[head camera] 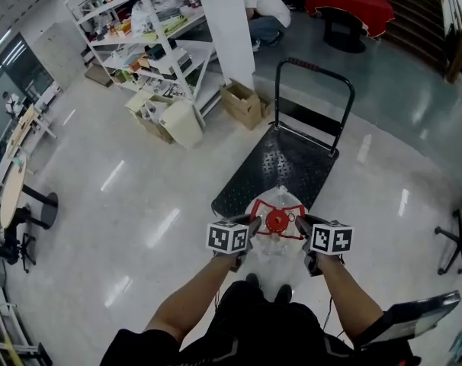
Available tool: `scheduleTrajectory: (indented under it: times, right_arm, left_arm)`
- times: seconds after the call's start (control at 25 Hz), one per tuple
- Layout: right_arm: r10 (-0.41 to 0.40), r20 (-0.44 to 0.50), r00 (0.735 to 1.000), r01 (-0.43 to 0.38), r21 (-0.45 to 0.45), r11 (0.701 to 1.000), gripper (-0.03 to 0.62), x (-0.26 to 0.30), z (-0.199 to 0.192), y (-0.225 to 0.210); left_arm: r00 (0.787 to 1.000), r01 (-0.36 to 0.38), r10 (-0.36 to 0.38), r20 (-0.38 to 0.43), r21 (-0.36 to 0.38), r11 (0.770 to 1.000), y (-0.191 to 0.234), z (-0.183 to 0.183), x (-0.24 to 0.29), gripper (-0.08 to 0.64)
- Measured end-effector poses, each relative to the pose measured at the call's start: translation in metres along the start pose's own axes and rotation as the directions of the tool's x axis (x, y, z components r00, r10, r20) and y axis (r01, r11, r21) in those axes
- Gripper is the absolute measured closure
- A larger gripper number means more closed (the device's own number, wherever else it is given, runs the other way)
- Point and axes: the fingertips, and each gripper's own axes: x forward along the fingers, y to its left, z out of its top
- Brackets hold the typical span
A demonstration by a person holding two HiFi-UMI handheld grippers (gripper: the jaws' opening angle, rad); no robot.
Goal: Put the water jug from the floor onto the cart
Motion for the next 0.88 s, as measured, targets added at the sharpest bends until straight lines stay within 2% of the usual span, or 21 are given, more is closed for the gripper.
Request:
scheduleTrajectory:
  times: [0.2, 0.48, 0.76, 0.88]
  right_arm:
    - [-0.018, -0.012, 1.000, 0.018, 0.006, 1.000, 0.500, 0.056, 0.047, -0.018]
    - [-0.081, -0.028, 0.996, 0.082, 0.050, 0.995, 0.500, 0.135, 0.090, -0.039]
    - [-0.087, -0.085, 0.993, 0.092, 0.063, 0.994, 0.500, 0.199, 0.122, -0.078]
    - [-0.060, -0.101, 0.993, 0.065, 0.042, 0.997, 0.500, 0.232, 0.136, -0.096]
  left_arm:
    - [1.000, 0.011, -0.011, -0.001, -0.028, 1.000, 0.046, 0.044, 0.040, 0.494]
    - [0.997, 0.052, -0.053, -0.053, -0.024, 0.998, 0.115, 0.089, 0.092, 0.494]
    - [0.995, 0.002, -0.008, -0.098, -0.064, 0.998, 0.161, 0.120, 0.147, 0.494]
    - [0.996, -0.041, 0.031, -0.082, -0.128, 0.991, 0.180, 0.129, 0.171, 0.494]
